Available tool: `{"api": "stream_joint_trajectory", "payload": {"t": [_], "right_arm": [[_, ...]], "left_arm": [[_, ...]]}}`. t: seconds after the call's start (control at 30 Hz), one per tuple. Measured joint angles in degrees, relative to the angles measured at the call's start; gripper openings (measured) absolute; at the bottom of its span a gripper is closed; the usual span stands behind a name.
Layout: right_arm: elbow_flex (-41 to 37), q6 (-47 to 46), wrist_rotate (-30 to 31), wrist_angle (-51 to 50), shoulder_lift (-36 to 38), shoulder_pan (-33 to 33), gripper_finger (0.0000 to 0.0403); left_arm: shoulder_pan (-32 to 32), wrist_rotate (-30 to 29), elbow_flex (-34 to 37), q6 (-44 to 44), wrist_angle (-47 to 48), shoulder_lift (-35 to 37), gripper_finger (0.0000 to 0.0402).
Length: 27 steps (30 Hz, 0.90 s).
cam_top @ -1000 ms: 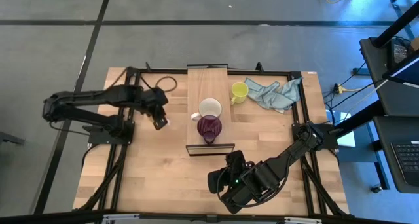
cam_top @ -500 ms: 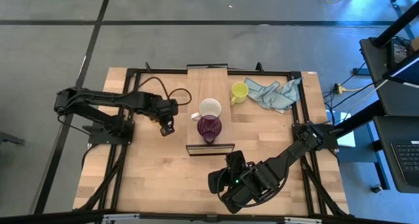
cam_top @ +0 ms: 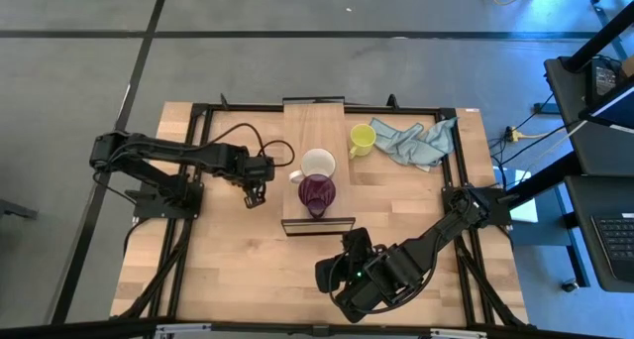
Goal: Stack small to large cups/mugs on shelf
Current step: Put the yellow mug on the shelf
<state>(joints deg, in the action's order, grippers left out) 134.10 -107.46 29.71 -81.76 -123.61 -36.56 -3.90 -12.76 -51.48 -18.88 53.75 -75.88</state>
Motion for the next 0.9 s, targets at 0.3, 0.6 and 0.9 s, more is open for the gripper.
{"api": "stream_joint_trajectory", "payload": {"t": [0.3, 0.6, 0.9], "right_arm": [[0.0, 0.02, -0.35, -0.76, -0.02, 0.0, 0.006], [0.0, 0.15, -1.44, -2.16, 0.0, 0.0, 0.006], [0.0, 0.17, -1.42, -2.16, 0.0, 0.0, 0.006]], "left_arm": [[2.58, 2.2, 0.0, -2.72, 1.67, -0.37, 0.0002], [7.59, 1.39, 0.0, -8.08, 7.69, -0.24, 0.0004], [11.69, -1.77, 0.0, -14.22, 12.98, -0.24, 0.0005]]}}
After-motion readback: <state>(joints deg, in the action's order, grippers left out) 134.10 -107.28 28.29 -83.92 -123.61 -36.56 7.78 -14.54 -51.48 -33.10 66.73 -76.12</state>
